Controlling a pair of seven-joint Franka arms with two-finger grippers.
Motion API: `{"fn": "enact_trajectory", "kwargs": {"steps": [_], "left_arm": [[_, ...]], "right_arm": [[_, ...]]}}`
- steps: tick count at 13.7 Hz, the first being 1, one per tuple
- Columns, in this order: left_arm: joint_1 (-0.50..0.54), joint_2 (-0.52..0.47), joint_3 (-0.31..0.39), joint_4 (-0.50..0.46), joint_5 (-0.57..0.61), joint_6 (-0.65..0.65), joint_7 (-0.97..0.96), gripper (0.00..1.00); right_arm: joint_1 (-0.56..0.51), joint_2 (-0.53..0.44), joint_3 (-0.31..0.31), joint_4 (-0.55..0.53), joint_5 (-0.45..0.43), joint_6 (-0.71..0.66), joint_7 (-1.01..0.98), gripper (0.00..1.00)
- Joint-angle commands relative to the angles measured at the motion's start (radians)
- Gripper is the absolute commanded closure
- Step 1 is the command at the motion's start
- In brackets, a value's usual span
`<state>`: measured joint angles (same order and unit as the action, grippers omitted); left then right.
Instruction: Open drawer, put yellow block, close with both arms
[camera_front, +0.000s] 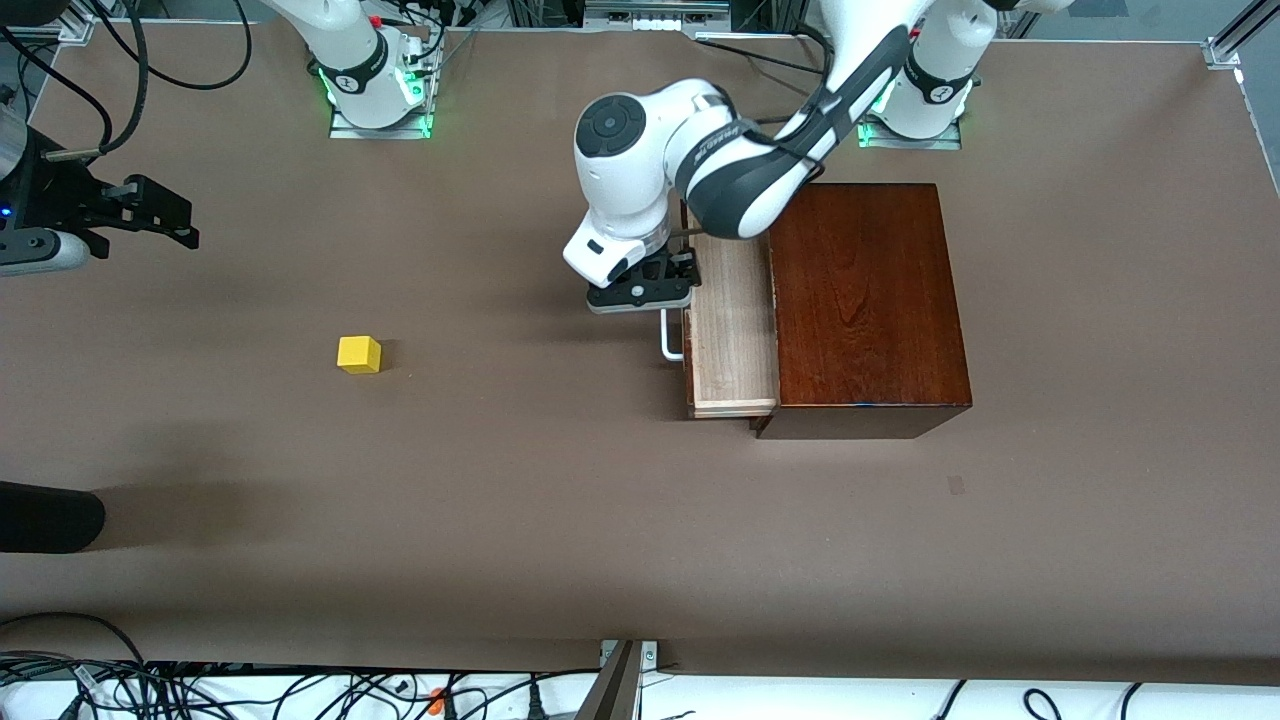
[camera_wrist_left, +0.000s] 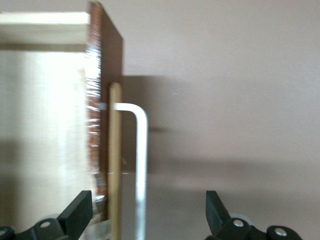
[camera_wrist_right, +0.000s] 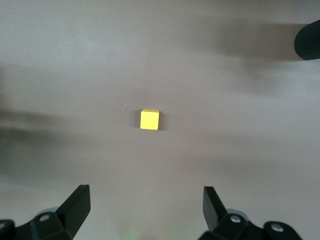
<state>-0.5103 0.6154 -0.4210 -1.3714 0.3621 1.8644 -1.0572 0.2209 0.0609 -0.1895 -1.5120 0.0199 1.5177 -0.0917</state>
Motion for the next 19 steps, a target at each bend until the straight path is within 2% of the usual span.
{"fn": "enact_trajectory", "kwargs": {"steps": [1, 5, 6, 8, 10, 12, 14, 16, 17, 18, 19], "left_arm": [[0.076, -0.081, -0.002, 0.006, -0.089, -0.079, 0.095, 0.00], [0.206, -0.161, -0.004, 0.009, -0.123, -0.249, 0.397, 0.00], [0.237, -0.183, -0.005, 0.009, -0.124, -0.287, 0.445, 0.00], [0.310, -0.226, -0.002, 0.009, -0.184, -0.349, 0.563, 0.00], [0.367, -0.262, -0.002, 0.009, -0.195, -0.427, 0.664, 0.00], [0.435, -0.299, -0.004, 0.009, -0.221, -0.453, 0.721, 0.00], [0.515, -0.339, -0.002, 0.009, -0.275, -0.491, 0.813, 0.00], [0.590, -0.365, -0.005, 0.011, -0.278, -0.525, 0.900, 0.00], [0.607, -0.400, 0.019, 0.002, -0.296, -0.522, 0.961, 0.00], [0.607, -0.436, 0.084, -0.017, -0.320, -0.519, 1.020, 0.00], [0.574, -0.465, 0.184, -0.049, -0.353, -0.515, 1.077, 0.00]], "right_arm": [[-0.011, 0.008, 0.005, 0.021, 0.002, -0.021, -0.014, 0.00], [-0.011, 0.002, 0.002, 0.019, 0.017, -0.059, -0.005, 0.00], [-0.012, 0.011, 0.002, 0.021, 0.043, -0.057, -0.008, 0.00], [-0.020, 0.025, 0.002, 0.018, 0.046, -0.059, -0.008, 0.00], [-0.026, 0.062, 0.002, 0.016, 0.046, -0.065, -0.037, 0.00], [-0.017, 0.063, 0.007, 0.016, 0.025, -0.056, -0.069, 0.00], [-0.020, 0.118, 0.009, 0.013, 0.031, -0.073, -0.069, 0.00], [-0.026, 0.134, 0.005, 0.013, 0.025, -0.071, -0.075, 0.00], [-0.026, 0.141, 0.005, 0.016, 0.025, -0.074, -0.089, 0.00], [-0.026, 0.146, 0.005, 0.013, 0.028, -0.073, -0.089, 0.00], [-0.025, 0.148, 0.005, 0.001, 0.032, -0.071, -0.091, 0.00]]}}
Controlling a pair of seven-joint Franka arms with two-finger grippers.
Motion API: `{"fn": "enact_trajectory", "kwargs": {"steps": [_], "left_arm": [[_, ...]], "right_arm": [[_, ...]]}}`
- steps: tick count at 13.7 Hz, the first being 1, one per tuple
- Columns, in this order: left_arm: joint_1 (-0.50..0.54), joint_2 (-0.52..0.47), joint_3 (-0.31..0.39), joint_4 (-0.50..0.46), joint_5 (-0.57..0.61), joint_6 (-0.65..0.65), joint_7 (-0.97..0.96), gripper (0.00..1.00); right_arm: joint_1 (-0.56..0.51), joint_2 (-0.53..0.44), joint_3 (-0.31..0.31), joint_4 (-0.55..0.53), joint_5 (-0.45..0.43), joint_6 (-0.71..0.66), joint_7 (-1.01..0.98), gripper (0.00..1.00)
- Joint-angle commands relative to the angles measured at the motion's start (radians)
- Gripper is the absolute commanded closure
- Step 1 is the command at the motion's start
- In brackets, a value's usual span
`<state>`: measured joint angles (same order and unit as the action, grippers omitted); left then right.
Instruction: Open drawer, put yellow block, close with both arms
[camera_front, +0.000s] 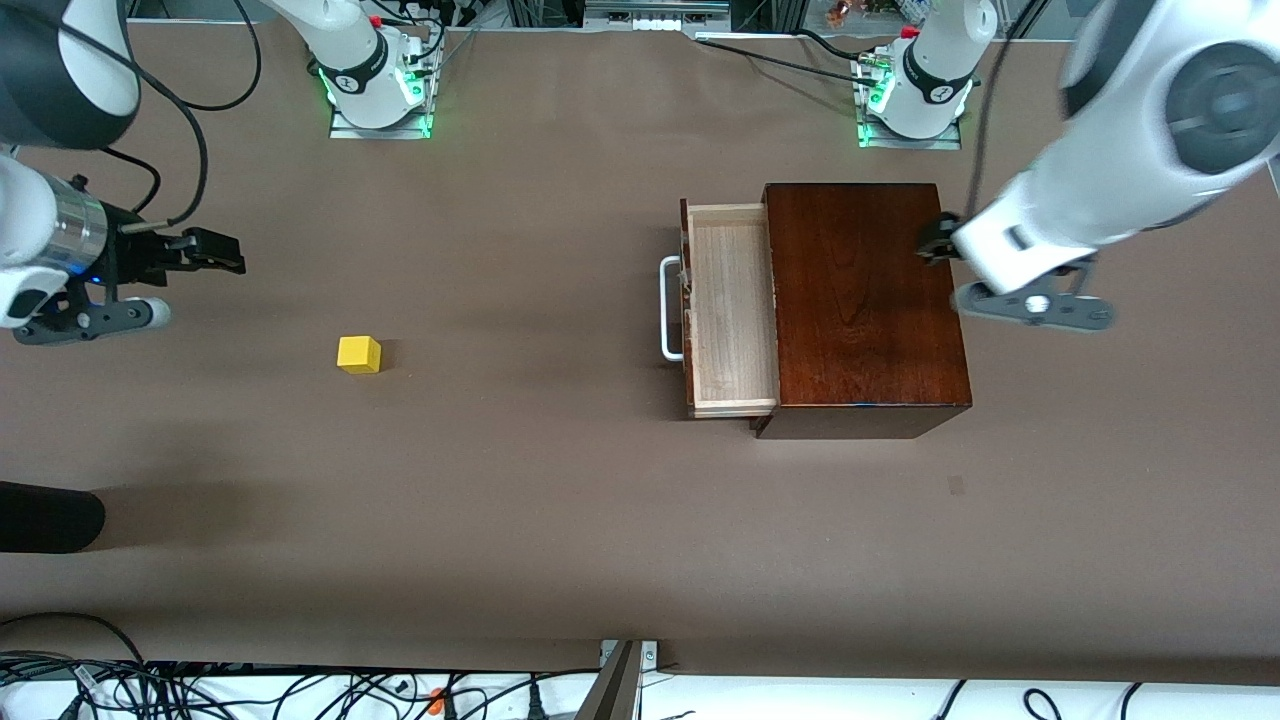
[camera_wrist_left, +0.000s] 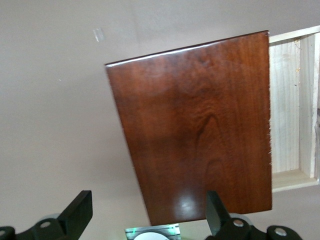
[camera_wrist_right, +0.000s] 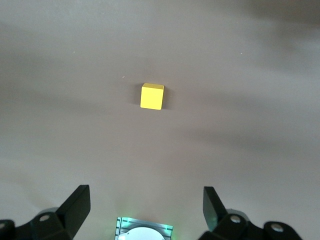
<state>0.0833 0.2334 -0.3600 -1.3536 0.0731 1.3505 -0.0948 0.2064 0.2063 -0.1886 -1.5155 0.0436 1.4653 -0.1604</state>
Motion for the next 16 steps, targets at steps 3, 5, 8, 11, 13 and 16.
{"fn": "enact_trajectory", "kwargs": {"steps": [3, 5, 8, 11, 13, 16], "left_arm": [[-0.161, -0.211, 0.337, -0.235, -0.081, 0.186, 0.176, 0.00], [-0.187, -0.302, 0.375, -0.364, -0.068, 0.286, 0.162, 0.00], [-0.178, -0.289, 0.375, -0.348, -0.064, 0.260, 0.161, 0.00], [-0.177, -0.263, 0.378, -0.308, -0.065, 0.203, 0.144, 0.00], [-0.175, -0.261, 0.378, -0.297, -0.068, 0.184, 0.144, 0.00], [-0.175, -0.258, 0.377, -0.286, -0.076, 0.177, 0.142, 0.00]], "right_arm": [[-0.004, -0.011, 0.006, -0.084, 0.009, 0.036, -0.004, 0.00], [-0.004, -0.030, 0.004, -0.155, 0.012, 0.088, -0.002, 0.00], [-0.004, -0.106, 0.006, -0.374, 0.018, 0.295, 0.001, 0.00], [-0.004, -0.122, 0.009, -0.538, 0.030, 0.511, 0.007, 0.00], [-0.004, -0.110, 0.011, -0.600, 0.045, 0.611, 0.009, 0.00], [0.001, -0.082, 0.017, -0.699, 0.055, 0.798, 0.007, 0.00]]}}
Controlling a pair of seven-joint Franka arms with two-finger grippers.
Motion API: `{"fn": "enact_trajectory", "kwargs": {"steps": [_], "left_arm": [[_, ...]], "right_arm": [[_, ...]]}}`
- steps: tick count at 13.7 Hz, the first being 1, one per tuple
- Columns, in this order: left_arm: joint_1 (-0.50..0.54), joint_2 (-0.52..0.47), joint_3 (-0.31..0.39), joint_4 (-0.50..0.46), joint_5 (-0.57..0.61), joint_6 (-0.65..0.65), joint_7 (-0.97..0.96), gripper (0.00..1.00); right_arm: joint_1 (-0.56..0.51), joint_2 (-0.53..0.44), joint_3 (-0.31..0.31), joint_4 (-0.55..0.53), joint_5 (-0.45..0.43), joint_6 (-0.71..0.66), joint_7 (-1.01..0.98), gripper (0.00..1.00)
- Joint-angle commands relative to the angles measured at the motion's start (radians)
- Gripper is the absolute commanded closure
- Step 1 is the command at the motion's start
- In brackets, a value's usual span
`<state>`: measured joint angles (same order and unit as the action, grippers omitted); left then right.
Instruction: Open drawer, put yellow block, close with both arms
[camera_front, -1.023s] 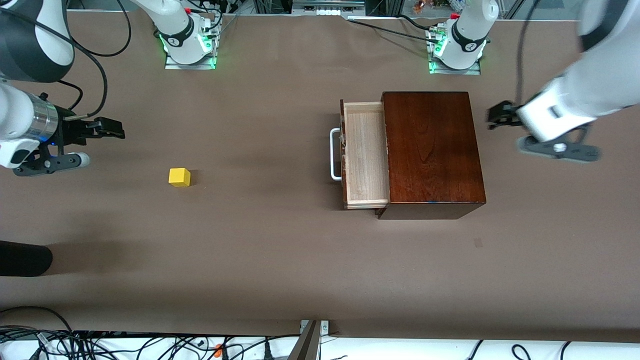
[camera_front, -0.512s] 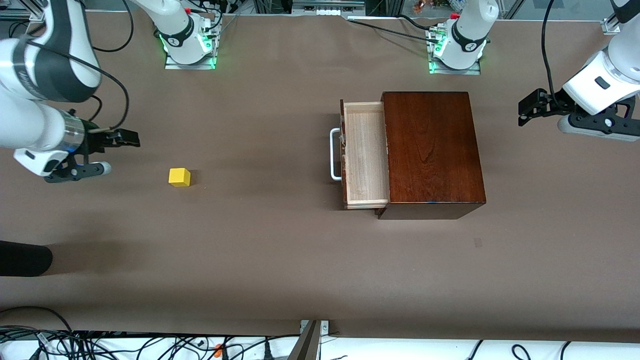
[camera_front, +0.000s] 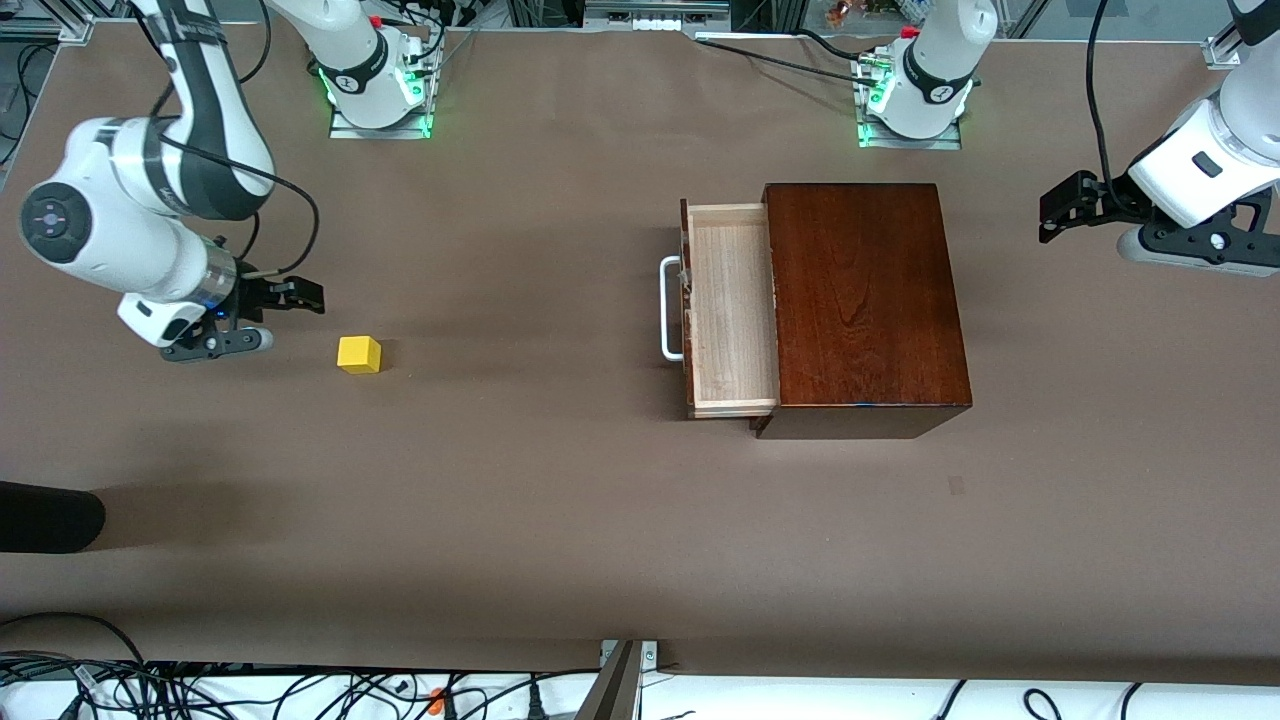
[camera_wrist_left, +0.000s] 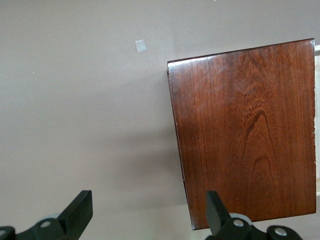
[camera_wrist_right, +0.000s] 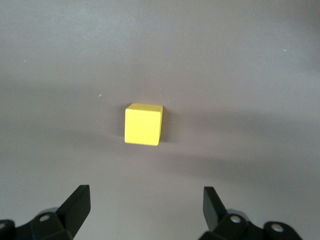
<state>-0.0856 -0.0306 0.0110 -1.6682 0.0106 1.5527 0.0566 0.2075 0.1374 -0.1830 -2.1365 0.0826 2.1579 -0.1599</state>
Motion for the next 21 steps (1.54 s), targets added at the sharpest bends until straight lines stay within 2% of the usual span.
{"fn": "enact_trajectory", "kwargs": {"steps": [1, 3, 5, 6, 9, 14, 18, 19, 21], "left_arm": [[-0.008, 0.006, 0.003, 0.028, -0.015, -0.025, -0.009, 0.00], [-0.008, 0.009, 0.000, 0.030, -0.017, -0.025, -0.008, 0.00], [-0.008, 0.012, 0.000, 0.042, -0.015, -0.037, -0.008, 0.00], [-0.008, 0.017, 0.000, 0.045, -0.015, -0.037, -0.008, 0.00], [-0.008, 0.018, 0.000, 0.047, -0.017, -0.045, -0.008, 0.00], [-0.008, 0.018, -0.002, 0.047, -0.018, -0.046, -0.008, 0.00], [-0.009, 0.044, -0.002, 0.091, -0.017, -0.062, -0.008, 0.00], [-0.009, 0.049, -0.002, 0.096, -0.017, -0.065, -0.008, 0.00], [-0.009, 0.054, -0.002, 0.102, -0.017, -0.066, -0.008, 0.00]], "right_arm": [[0.001, 0.002, 0.016, -0.098, 0.017, 0.158, 0.006, 0.00], [0.001, 0.054, 0.020, -0.100, 0.032, 0.223, 0.010, 0.00], [0.018, 0.111, 0.029, -0.092, 0.119, 0.281, 0.011, 0.00], [0.026, 0.137, 0.037, -0.092, 0.129, 0.325, 0.011, 0.00], [0.029, 0.194, 0.042, -0.092, 0.132, 0.417, 0.010, 0.00], [0.029, 0.211, 0.046, -0.092, 0.132, 0.434, -0.006, 0.00], [0.029, 0.278, 0.048, -0.092, 0.132, 0.534, -0.006, 0.00], [0.029, 0.278, 0.048, -0.092, 0.132, 0.533, -0.004, 0.02], [0.029, 0.278, 0.048, -0.092, 0.132, 0.531, -0.004, 0.15]]}}
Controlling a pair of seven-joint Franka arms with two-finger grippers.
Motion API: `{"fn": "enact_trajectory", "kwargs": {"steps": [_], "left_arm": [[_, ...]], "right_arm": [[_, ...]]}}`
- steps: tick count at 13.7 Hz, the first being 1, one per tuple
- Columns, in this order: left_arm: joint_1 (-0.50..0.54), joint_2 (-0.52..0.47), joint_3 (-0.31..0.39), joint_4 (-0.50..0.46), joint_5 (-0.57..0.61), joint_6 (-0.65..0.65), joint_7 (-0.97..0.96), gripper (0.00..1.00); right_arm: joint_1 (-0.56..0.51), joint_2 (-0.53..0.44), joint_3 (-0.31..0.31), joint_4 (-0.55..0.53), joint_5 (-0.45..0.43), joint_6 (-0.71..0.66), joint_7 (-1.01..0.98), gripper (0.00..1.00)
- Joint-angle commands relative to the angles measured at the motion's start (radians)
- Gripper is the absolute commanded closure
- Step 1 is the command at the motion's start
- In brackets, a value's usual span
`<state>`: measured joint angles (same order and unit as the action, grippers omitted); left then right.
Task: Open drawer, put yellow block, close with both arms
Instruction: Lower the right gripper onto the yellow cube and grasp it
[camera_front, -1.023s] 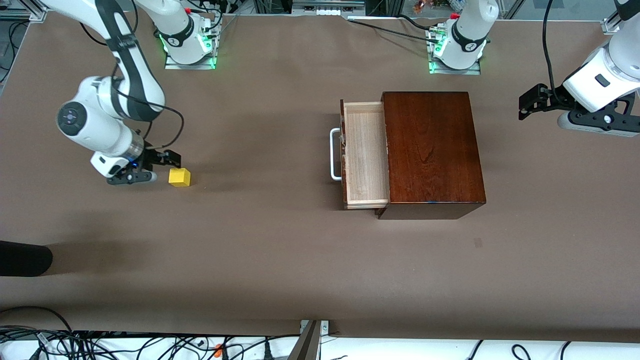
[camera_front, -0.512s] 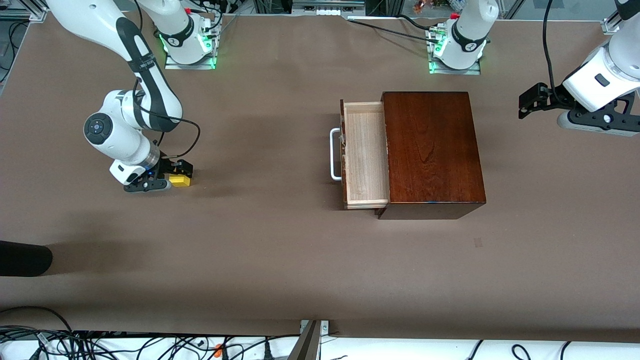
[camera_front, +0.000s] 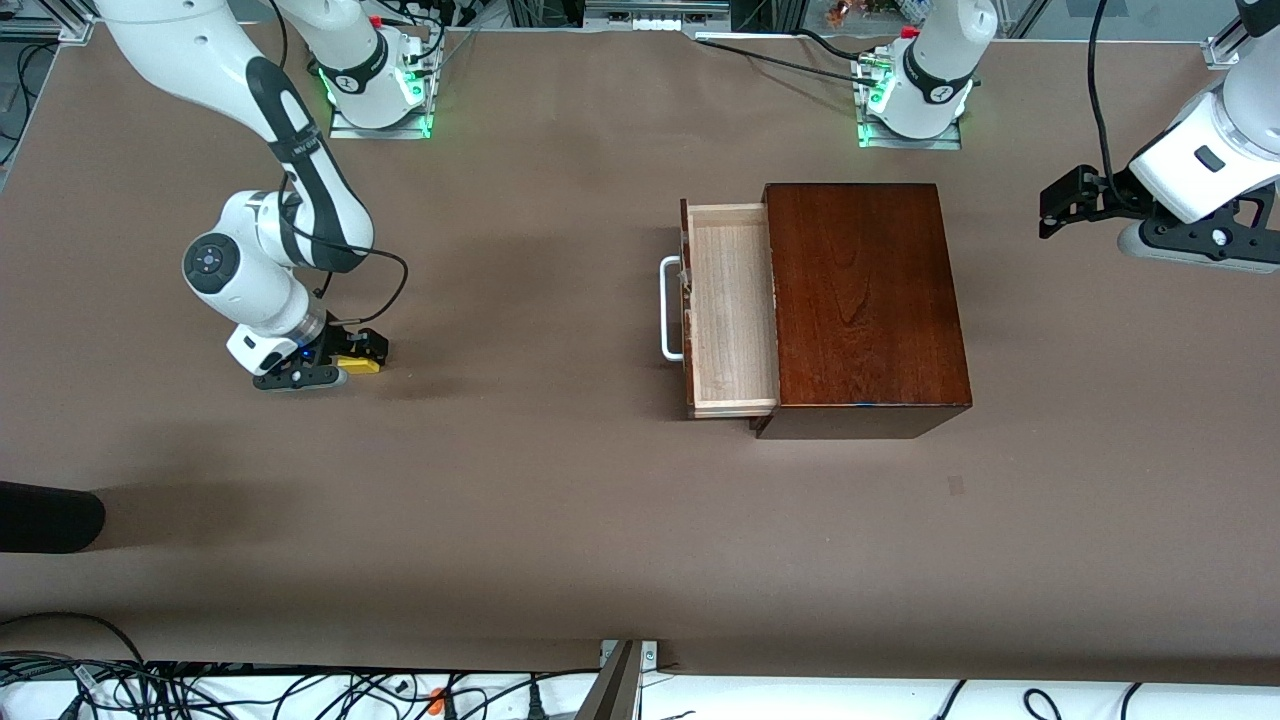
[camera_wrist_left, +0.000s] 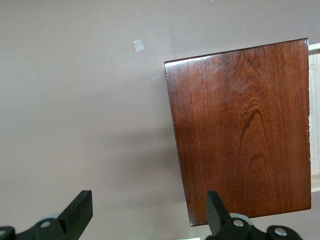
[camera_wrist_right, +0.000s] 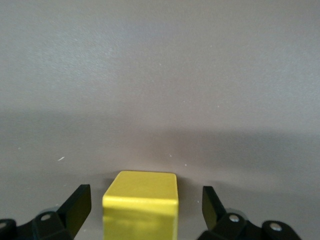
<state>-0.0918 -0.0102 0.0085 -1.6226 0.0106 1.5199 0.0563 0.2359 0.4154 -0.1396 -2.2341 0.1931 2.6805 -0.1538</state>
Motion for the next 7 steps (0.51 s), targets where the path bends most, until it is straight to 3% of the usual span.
{"fn": "enact_trajectory", "kwargs": {"steps": [1, 5, 7], "left_arm": [[-0.005, 0.035, 0.001, 0.056, -0.017, -0.033, -0.007, 0.00], [-0.006, 0.044, 0.001, 0.073, -0.017, -0.035, -0.006, 0.00], [-0.006, 0.044, 0.001, 0.073, -0.017, -0.040, -0.006, 0.00]], "right_arm": [[0.000, -0.001, 0.005, 0.005, 0.022, 0.007, -0.009, 0.24], [0.000, -0.009, 0.005, 0.008, 0.022, 0.006, -0.010, 0.59], [0.000, -0.020, 0.014, 0.017, 0.020, 0.004, -0.032, 0.62]]}}
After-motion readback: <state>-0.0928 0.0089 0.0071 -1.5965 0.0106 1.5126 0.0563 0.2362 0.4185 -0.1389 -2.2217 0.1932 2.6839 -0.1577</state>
